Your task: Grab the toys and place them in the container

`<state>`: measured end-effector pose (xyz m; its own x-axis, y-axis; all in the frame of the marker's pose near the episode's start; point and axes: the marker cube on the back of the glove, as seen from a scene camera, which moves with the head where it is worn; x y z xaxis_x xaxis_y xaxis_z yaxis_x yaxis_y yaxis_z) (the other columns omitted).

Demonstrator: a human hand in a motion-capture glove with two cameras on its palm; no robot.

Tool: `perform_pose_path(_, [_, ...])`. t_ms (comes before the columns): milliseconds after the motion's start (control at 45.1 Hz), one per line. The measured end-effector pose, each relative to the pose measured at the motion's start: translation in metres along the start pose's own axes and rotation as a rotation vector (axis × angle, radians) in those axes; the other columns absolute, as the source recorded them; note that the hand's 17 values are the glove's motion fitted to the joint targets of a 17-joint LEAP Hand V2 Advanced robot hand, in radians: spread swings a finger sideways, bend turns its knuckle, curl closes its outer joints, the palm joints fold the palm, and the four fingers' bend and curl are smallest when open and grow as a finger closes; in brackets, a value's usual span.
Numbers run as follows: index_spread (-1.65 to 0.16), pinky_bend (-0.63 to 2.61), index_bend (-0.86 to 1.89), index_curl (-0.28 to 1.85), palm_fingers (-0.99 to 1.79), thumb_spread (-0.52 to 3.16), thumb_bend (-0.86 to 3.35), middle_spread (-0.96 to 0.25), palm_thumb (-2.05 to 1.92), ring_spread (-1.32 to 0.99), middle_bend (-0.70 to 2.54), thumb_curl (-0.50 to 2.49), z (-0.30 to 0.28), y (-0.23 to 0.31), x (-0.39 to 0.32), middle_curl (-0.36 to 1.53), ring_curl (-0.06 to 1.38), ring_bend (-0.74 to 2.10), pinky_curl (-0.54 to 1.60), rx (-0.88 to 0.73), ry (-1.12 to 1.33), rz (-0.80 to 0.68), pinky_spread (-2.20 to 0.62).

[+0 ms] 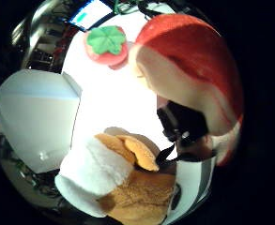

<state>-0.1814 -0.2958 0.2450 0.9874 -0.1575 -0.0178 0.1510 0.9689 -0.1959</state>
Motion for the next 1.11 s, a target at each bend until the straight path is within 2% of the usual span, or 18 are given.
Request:
perform_pose_path(111, [-0.3,0.96,0.04,0.05,0.78,1.52,0.1,-0.33,0.18,-0.45,0.61,0.27,-0.026,0.007,0.008,0.43,0.41,1.14,0.4,0.13,0.029,-0.016,-0.37])
perform_pose_path(133, [-0.3,0.99,0.06,0.05,0.88,1.53,0.09,-0.35,0.17,-0.45,0.66,0.26,-0.035,0.01,0.009,0.45,0.43,1.19,0.41,0.159,0.03,-0.022,-0.37])
perform_pose_path(244, [-0.29,1.08,0.09,0.02,0.97,1.58,0.07,-0.38,0.1,-0.45,0.76,0.23,-0.095,0.028,0.007,0.51,0.48,1.28,0.45,0.294,-0.008,-0.046,-0.4])
perform_pose_path(377, [-0.29,1.19,0.13,0.0,1.0,1.61,0.04,-0.41,-0.01,-0.45,0.87,0.2,-0.185,0.075,-0.052,0.59,0.55,1.4,0.52,0.447,-0.155,-0.136,-0.41])
perform_pose_path(532, [-0.31,1.29,0.16,-0.02,1.03,1.61,0.01,-0.45,-0.04,-0.44,0.99,0.17,-0.274,0.111,-0.155,0.69,0.62,1.52,0.59,0.564,-0.377,-0.315,-0.43])
perform_pose_path(598, [-0.31,1.3,0.18,-0.02,1.04,1.61,0.01,-0.47,-0.04,-0.44,1.05,0.16,-0.298,0.133,-0.215,0.74,0.63,1.54,0.61,0.589,-0.416,-0.582,-0.43])
perform_pose_path(643, [-0.32,1.31,0.19,-0.01,1.03,1.61,0.0,-0.47,-0.04,-0.43,1.07,0.16,-0.31,0.144,-0.263,0.76,0.64,1.56,0.62,0.57,-0.403,-0.698,-0.43])
perform_pose_path(731, [-0.32,1.33,0.2,-0.01,1.0,1.61,-0.01,-0.49,-0.04,-0.42,1.09,0.15,-0.32,0.134,-0.331,0.81,0.66,1.58,0.64,0.492,-0.42,-0.61,-0.44])
perform_pose_path(820, [-0.33,1.32,0.23,0.0,0.96,1.61,-0.01,-0.49,-0.03,-0.42,1.09,0.14,-0.305,0.105,-0.368,0.84,0.67,1.58,0.66,0.499,-0.325,-0.54,-0.43])
perform_pose_path(909, [-0.33,1.3,0.25,0.0,0.92,1.61,-0.01,-0.49,-0.03,-0.41,1.1,0.14,-0.279,0.087,-0.38,0.88,0.68,1.57,0.66,0.491,-0.167,-0.722,-0.43])
perform_pose_path(953, [-0.33,1.21,0.27,0.01,0.82,1.57,0.0,-0.48,-0.01,-0.41,1.06,0.15,-0.267,0.081,-0.382,0.87,0.66,1.51,0.63,0.435,-0.141,-0.706,-0.42])
perform_pose_path(975, [-0.32,1.11,0.3,0.03,0.68,1.52,-0.02,-0.47,-0.02,-0.4,1.01,0.15,-0.263,0.077,-0.383,0.86,0.65,1.46,0.6,0.396,-0.153,-0.647,-0.42])
perform_pose_path(997, [-0.32,1.09,0.31,0.05,0.65,1.51,-0.02,-0.47,-0.02,-0.4,1.0,0.15,-0.26,0.075,-0.383,0.86,0.66,1.46,0.61,0.36,-0.172,-0.585,-0.42])
perform_pose_path(1042, [-0.3,1.01,0.35,0.09,0.19,1.39,-0.07,-0.43,-0.09,-0.39,0.86,0.15,-0.254,0.075,-0.379,0.82,0.62,1.28,0.61,0.321,-0.205,-0.529,-0.32])
perform_pose_path(1108, [-0.28,1.02,0.39,0.14,-0.12,1.25,-0.09,-0.37,-0.13,-0.34,0.71,0.15,-0.249,0.079,-0.358,0.77,0.58,1.07,0.6,0.336,-0.209,-0.518,-0.22])
